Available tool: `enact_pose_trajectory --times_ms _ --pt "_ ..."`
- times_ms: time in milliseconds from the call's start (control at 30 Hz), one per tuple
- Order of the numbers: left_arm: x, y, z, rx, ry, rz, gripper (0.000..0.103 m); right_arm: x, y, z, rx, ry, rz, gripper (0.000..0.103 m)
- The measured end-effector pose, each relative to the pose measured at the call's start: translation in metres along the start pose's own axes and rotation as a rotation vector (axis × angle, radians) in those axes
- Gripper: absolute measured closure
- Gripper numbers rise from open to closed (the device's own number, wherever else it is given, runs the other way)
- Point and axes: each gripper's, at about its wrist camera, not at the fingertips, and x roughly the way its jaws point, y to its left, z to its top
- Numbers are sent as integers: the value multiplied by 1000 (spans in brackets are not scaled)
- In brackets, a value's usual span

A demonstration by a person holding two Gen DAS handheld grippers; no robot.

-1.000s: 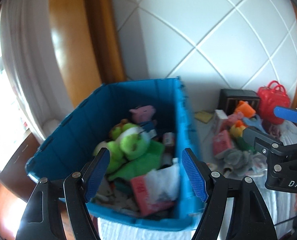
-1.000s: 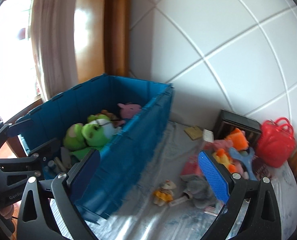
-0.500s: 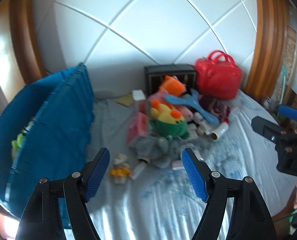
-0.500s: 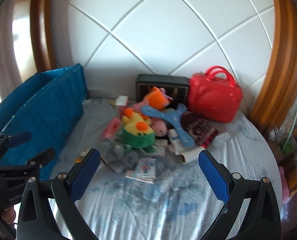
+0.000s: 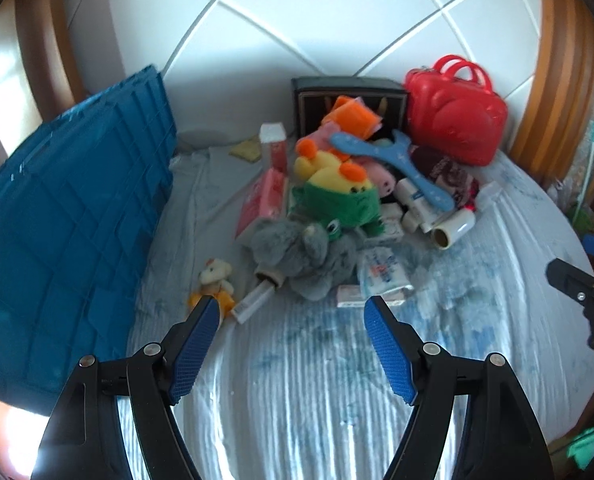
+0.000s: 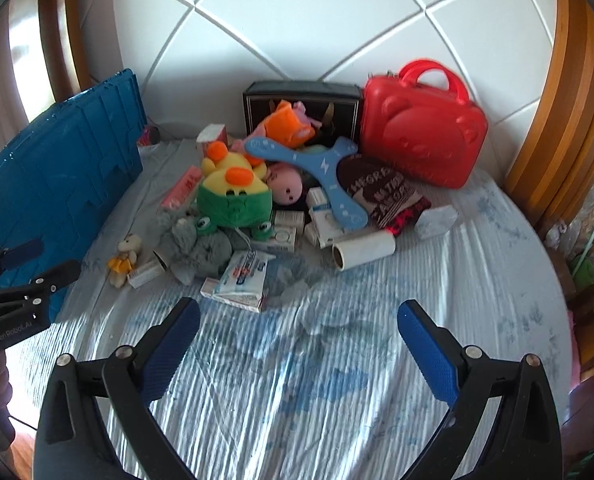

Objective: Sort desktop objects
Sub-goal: 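Move both tools back over the pile on the bed, then grasp the white teddy bear with left tool while right tool grasps the long white medicine box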

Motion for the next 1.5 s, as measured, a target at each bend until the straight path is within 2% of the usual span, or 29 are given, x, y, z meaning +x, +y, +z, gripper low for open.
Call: enact_pose_trajectory --times_ms 200,367,533,833,1167,1333,1500 --pt "44 40 -35 -58 99 71 28 54 10 -19 11 109 51 0" --pt "75 71 -53 -95 174 97 28 92 35 -26 2 188 84 0" --pt "101 86 -54 -96 209 102 28 127 60 -30 -6 256 94 0" --pt "157 101 -44 -83 278 87 28 181 75 -34 20 368 78 0" --pt "208 108 -21 -90 298 101 28 227 79 -28 57 408 50 0" --pt "233 116 -11 -113 307 122 28 244 81 -23 64 401 41 0" --pt "258 116 -8 -121 331 97 28 258 84 -19 42 384 47 0"
